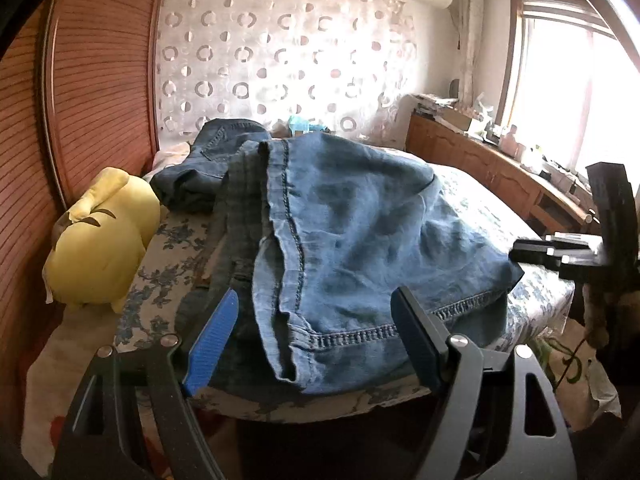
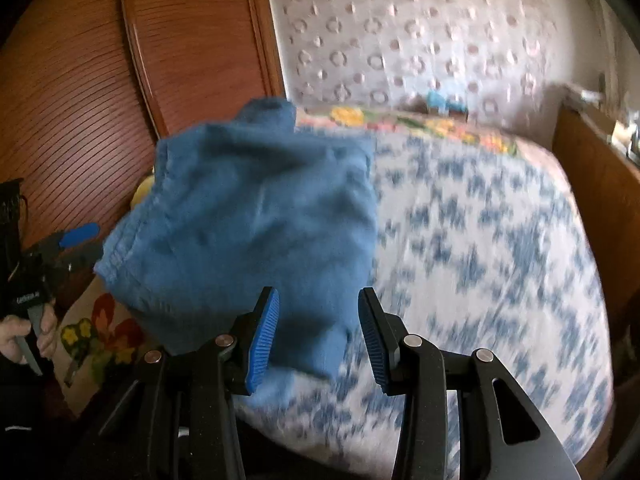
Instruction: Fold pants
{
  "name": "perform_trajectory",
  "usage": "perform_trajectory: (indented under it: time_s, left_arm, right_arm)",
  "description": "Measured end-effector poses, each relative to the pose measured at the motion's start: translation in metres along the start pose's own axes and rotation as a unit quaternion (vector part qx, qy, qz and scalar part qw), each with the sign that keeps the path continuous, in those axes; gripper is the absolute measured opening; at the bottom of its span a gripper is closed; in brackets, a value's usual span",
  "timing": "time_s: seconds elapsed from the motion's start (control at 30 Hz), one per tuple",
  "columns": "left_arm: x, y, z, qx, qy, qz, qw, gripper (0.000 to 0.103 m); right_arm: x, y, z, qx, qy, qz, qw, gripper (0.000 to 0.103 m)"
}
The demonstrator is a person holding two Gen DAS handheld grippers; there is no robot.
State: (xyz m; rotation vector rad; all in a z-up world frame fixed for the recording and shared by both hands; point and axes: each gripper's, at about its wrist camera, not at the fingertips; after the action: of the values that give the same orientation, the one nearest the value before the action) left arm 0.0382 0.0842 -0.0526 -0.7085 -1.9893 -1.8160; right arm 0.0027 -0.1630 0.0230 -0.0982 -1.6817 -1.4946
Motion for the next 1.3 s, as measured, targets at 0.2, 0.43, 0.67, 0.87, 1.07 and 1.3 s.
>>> perform_trajectory:
  time_s: [0.2,0.43,0.67,0.87,1.07,1.3]
  left_arm:
    - [-0.005,-0.003,-0.007,-0.008,0.001,0.01,0.9999,0.079]
    - [-0.012,-0.006,-0.012,-0.012,0.003,0.017,0.9998,0.079]
    - [-0.013,-0.007,-0.012,-0.007,0.003,0.018,0.9998,0.079]
    - [-0.012,-0.006,-0.013,-0.01,0.005,0.019,0.9998,0.079]
    - [-0.011,-0.006,-0.014,-0.011,0.005,0.018,0.9998,0.079]
    - [-0.01,-0.006,-0.015,-0.013,0.006,0.018,0.9997,0.079]
  right_arm:
    - [-0.006,-0.007,0.005,-0.016,0.015,0.022,1.0,0.043]
    - [-0.002,-0.014,0.003,-0.019,0.02,0.009,1.0,0.003]
    - [0.032,-0.024,0.003,-0.019,0.036,-0.023,0.999,0.002]
    - [0.028,-0.023,0.005,-0.016,0.024,-0.019,0.999,0.003]
    - [0.03,-0.013,-0.002,-0.033,-0.003,-0.034,0.999,0.033]
    - [-0.014,0.007,-0.017,-0.04,0.0,-0.023,0.999,0.056]
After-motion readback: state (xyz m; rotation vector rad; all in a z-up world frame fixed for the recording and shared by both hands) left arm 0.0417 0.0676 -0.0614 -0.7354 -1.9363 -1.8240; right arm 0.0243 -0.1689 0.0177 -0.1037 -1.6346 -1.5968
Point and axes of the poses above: each gripper's, at about its wrist camera, not at the fingertips, and x roughly against the way its jaws point, z to its left, y to its top, and after that the axes turned 1 degree about y, right-handed
